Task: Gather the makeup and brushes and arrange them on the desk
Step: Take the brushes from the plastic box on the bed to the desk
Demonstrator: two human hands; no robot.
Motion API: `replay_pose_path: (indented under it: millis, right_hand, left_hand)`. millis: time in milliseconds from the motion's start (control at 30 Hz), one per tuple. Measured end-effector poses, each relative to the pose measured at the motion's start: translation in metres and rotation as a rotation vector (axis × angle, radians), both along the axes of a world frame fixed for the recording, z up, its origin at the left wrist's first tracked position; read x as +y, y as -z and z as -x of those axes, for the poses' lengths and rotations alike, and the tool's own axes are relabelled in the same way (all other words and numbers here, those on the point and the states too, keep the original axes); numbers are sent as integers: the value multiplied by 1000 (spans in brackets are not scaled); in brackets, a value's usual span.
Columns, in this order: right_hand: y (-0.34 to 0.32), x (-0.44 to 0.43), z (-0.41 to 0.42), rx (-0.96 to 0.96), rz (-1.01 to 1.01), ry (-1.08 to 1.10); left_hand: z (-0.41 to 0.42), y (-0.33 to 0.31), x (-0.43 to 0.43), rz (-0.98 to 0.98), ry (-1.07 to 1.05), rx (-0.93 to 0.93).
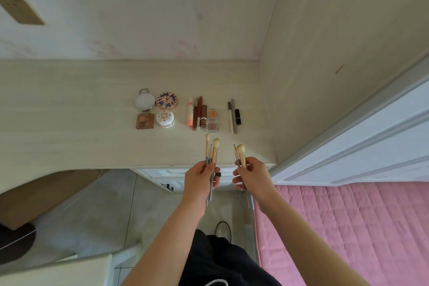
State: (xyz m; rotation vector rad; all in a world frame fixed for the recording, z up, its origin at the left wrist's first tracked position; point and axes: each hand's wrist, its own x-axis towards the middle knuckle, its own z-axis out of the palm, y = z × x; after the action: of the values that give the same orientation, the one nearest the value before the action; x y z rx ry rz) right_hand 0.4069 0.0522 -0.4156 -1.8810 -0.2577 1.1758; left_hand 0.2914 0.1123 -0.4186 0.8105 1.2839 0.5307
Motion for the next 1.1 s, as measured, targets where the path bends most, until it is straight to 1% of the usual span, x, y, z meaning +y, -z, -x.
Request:
replay_pose_path:
  millis: [100, 200, 300, 467, 567, 667, 733, 900, 1100]
  right_hand:
    - [0, 19, -16, -10, 19, 1]
    - [1, 38, -31, -31, 41, 29]
    - [5, 57, -46, -46, 65, 67]
    - [12, 89, -65, -61, 106, 149]
    - [18, 105, -76, -54, 148, 206]
    - [20, 117, -90, -71, 150, 251]
    - [21, 123, -99, -85, 152, 268]
    - [30, 135, -126, -93, 172, 279]
    - [45, 150, -154, -115, 246, 215]
  left_hand:
    - [-20, 3, 20, 26, 2, 3]
    - [-39, 10, 41, 35, 50, 47]
    - [-56, 15, 64, 83, 79, 50]
    - [-81, 16, 106, 155, 195, 51]
    - [-95, 21, 122, 173, 286, 86]
    - [-111, 26, 134, 187, 394, 118]
    - [-124, 30, 139, 199, 430, 142]
    - [-158, 37, 147, 242, 443, 133]
    - [-193, 43, 153, 270, 390, 139]
